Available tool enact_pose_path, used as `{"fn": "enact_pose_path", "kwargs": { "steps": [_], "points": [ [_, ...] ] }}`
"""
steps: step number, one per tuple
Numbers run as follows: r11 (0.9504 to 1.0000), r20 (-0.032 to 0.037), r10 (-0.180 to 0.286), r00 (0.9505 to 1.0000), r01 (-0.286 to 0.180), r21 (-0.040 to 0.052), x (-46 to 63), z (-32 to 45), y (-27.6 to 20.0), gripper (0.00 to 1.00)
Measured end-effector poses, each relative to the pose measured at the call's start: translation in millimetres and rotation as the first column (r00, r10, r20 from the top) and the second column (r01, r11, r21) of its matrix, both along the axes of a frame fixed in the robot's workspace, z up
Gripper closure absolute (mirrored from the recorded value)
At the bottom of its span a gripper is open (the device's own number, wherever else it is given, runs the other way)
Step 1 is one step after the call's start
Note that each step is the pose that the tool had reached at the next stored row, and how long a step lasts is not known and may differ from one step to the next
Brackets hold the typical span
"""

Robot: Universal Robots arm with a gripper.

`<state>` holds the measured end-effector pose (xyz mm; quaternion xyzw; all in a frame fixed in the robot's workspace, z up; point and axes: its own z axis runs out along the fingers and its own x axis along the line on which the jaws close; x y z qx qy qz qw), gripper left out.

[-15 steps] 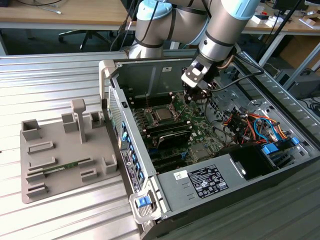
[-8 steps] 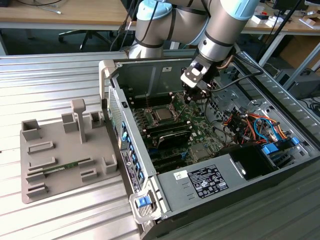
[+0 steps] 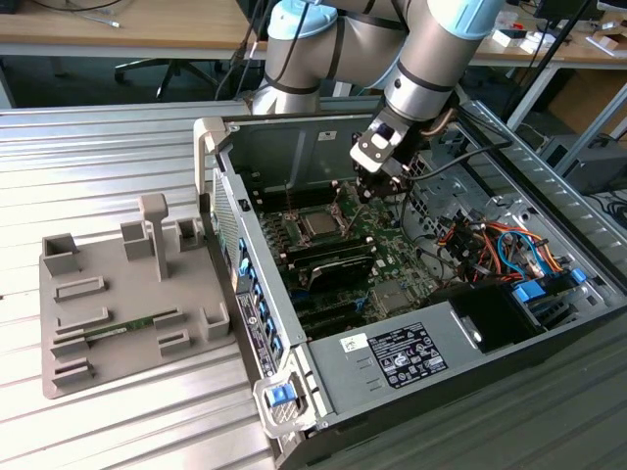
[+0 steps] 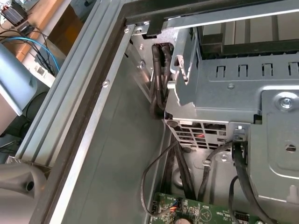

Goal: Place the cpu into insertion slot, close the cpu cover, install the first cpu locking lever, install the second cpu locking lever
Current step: 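Close the cpu cover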

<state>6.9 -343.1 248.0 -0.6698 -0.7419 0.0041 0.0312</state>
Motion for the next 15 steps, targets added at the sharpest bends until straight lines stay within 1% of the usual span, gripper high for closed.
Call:
{"fn": "enact_pose_path", "kwargs": {
  "steps": [15],
  "points": [
    [1.0000, 0.0000, 0.000, 1.0000, 0.000, 0.0000, -9.7, -0.6, 0.0, 0.90]
  ]
}}
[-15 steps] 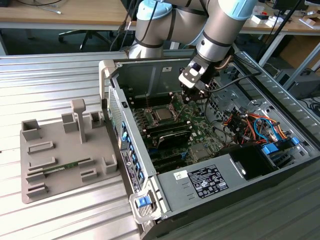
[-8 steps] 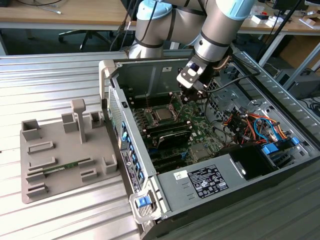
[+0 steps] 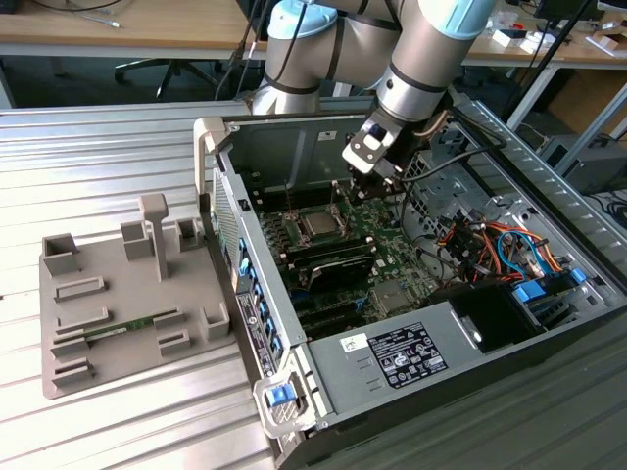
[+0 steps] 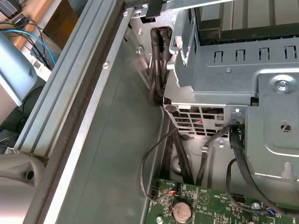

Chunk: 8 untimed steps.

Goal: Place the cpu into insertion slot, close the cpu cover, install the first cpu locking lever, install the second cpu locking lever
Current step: 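Close the cpu cover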

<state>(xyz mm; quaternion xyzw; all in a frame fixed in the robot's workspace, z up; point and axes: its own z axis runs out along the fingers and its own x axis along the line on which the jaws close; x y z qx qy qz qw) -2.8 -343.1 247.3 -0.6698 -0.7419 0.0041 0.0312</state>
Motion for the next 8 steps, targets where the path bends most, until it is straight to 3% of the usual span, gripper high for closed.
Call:
{"fn": "enact_pose_path", "kwargs": {
  "steps": [8],
  "points": [
    [1.0000, 0.0000, 0.000, 1.0000, 0.000, 0.0000, -4.4, -0.7, 0.0, 0.90]
  ]
}}
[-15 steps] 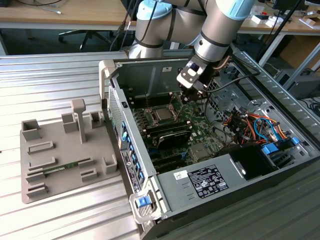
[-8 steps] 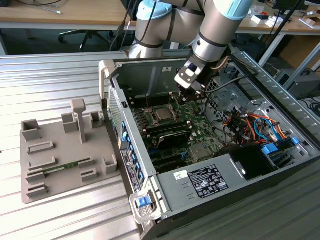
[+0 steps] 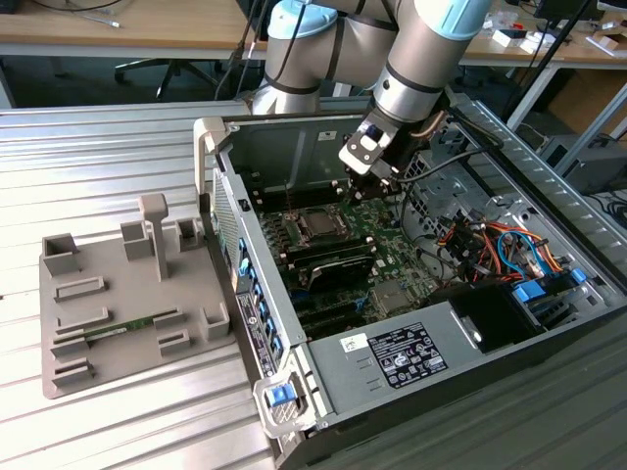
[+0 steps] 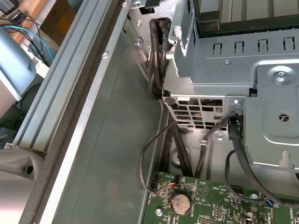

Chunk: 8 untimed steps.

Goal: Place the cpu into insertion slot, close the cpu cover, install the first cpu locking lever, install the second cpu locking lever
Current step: 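Close the cpu cover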

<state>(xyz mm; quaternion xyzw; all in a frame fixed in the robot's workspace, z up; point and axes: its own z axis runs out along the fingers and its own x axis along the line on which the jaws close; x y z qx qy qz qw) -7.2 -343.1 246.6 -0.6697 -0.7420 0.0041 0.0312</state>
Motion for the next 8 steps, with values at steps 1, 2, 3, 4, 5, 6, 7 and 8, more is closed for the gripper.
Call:
{"fn": "enact_pose_path", "kwargs": {
  "steps": [1, 2, 3, 4, 5, 6, 7, 8],
  "points": [
    [1.0000, 0.0000, 0.000, 1.0000, 0.000, 0.0001, 0.0, 0.0, 0.0, 0.90],
    [1.0000, 0.0000, 0.000, 1.0000, 0.000, 0.0001, -0.1, 0.0, 0.0, 0.90],
    [1.0000, 0.0000, 0.000, 1.0000, 0.000, 0.0000, -0.1, 0.0, 0.0, 0.90],
    [1.0000, 0.0000, 0.000, 1.0000, 0.000, 0.0001, -0.1, 0.0, 0.0, 0.90],
    [1.0000, 0.0000, 0.000, 1.0000, 0.000, 0.0000, -0.4, 0.0, 0.0, 0.90],
    [1.0000, 0.0000, 0.000, 1.0000, 0.000, 0.0001, -1.1, 0.0, 0.0, 0.90],
    [1.0000, 0.0001, 0.000, 1.0000, 0.000, 0.0003, -2.4, -0.1, -0.1, 0.90],
    [1.0000, 0.0002, 0.000, 1.0000, 0.000, 0.0004, -5.4, -0.2, -0.3, 0.90]
  ]
}}
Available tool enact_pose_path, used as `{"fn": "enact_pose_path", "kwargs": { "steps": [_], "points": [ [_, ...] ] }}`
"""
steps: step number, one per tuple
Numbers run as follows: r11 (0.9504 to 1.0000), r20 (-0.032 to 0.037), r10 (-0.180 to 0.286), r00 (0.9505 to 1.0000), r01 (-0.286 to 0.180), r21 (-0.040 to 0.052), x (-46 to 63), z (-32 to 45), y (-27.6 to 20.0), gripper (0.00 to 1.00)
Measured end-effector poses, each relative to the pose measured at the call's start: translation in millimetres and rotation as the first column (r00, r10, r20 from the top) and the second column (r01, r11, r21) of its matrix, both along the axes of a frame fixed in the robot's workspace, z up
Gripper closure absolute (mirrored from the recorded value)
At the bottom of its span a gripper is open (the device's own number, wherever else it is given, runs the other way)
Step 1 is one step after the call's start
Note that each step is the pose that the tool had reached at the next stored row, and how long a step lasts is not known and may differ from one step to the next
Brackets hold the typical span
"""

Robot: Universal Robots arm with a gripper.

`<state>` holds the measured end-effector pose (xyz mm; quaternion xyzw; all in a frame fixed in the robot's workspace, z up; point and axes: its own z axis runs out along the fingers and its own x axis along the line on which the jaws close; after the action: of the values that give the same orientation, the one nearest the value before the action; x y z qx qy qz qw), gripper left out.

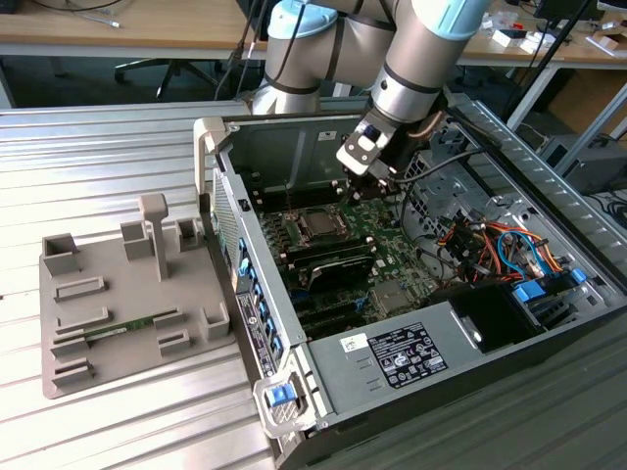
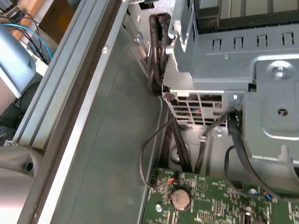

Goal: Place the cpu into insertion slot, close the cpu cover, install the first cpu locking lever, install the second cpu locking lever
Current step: 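Close the cpu cover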

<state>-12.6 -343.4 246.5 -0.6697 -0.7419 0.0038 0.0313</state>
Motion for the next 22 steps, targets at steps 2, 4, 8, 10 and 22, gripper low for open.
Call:
{"fn": "enact_pose_path", "kwargs": {
  "steps": [2, 4, 8, 10, 22],
  "points": [
    [1.0000, 0.0001, 0.000, 1.0000, 0.000, -0.0001, -3.5, 0.0, -0.3, 0.90],
    [1.0000, 0.0001, 0.000, 1.0000, 0.000, -0.0002, -7.5, -0.2, -0.5, 0.90],
    [1.0000, 0.0002, 0.000, 1.0000, 0.000, -0.0001, -15.6, -0.7, -0.8, 0.90],
    [1.0000, 0.0002, 0.000, 1.0000, 0.000, -0.0001, -19.5, -1.0, -0.9, 0.90],
    [1.0000, 0.0002, 0.000, 1.0000, 0.000, -0.0001, -32.7, -2.4, -1.6, 0.90]
  ]
}}
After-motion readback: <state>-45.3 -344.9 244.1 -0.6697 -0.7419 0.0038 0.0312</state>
